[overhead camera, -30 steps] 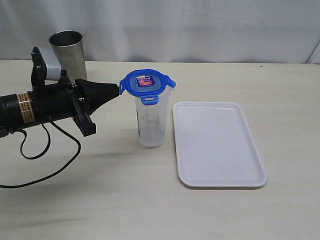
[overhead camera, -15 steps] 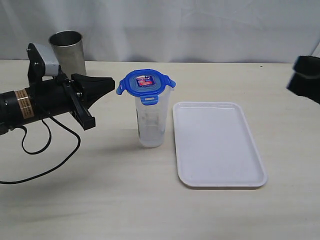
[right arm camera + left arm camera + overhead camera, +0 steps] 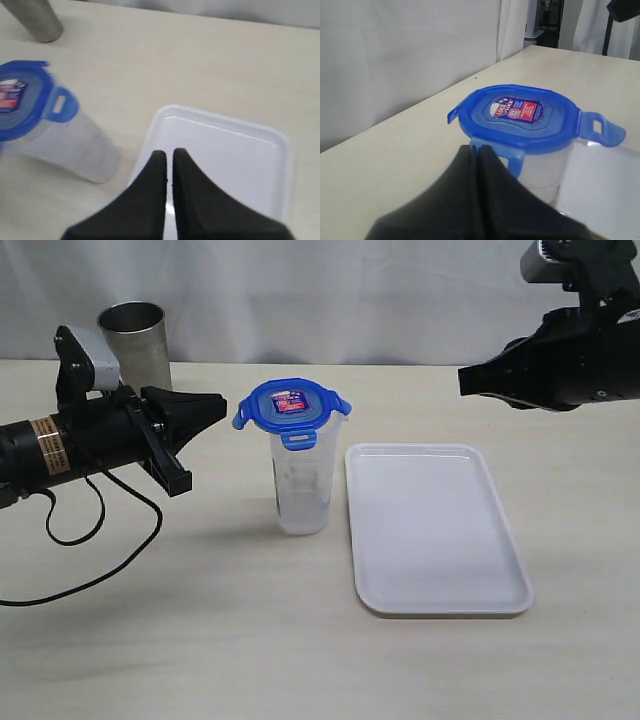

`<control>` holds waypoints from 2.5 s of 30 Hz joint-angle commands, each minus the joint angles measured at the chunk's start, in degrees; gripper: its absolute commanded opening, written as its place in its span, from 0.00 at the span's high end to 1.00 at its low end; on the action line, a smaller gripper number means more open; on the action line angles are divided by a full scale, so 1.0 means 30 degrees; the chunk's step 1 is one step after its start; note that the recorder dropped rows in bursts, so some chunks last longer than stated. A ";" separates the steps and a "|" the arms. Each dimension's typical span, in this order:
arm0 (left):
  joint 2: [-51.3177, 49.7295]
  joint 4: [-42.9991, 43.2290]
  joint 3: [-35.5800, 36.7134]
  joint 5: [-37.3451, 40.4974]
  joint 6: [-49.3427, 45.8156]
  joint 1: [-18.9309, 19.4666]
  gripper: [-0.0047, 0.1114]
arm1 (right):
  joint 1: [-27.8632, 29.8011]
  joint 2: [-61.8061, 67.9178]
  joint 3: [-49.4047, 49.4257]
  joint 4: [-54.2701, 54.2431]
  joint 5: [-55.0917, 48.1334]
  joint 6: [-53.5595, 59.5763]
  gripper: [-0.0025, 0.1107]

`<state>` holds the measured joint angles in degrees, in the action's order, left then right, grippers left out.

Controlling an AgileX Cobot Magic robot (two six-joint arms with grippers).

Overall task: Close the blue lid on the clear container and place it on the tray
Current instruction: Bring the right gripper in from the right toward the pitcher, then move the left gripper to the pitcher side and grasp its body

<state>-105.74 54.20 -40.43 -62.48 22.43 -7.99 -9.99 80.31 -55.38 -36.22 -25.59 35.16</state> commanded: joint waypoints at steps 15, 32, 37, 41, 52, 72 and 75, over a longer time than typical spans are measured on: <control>-0.0218 -0.0482 -0.0122 -0.0554 -0.0072 -0.0167 0.96 | 0.3221 0.7203 0.1334 -2.1241 -1.0717 2.1749 0.94; -0.0218 -0.0983 -0.0992 0.1152 -0.0606 -0.1346 0.96 | 0.3221 0.8318 0.1167 -2.1241 -1.0490 2.3874 0.94; -0.0218 -0.0939 -0.1192 0.1206 -0.0571 -0.1346 0.96 | 0.3221 0.8318 0.1155 -2.1241 -1.0490 2.4118 0.94; -0.0218 -0.1066 -0.1278 0.1447 -0.0541 -0.1305 0.96 | 0.3221 0.8318 0.1155 -2.1241 -1.0490 2.4432 0.94; -0.0218 -0.0822 -0.1278 0.2871 -0.0484 -0.0883 0.96 | 0.3221 0.8318 0.1003 -2.1241 -0.9613 2.4691 0.94; -0.0218 -0.0860 -0.1361 0.1939 -0.0307 -0.1341 0.96 | 0.3221 0.8318 0.1038 -2.1241 -0.9618 2.4691 0.94; -0.0218 -0.0860 -0.1443 0.2266 -0.0558 -0.1805 0.96 | 0.3221 0.8318 0.1038 -2.1241 -0.9618 2.4691 0.94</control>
<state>-106.24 51.83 -44.35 -55.58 20.87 -12.21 -0.62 105.22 -52.01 -99.80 -54.49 108.75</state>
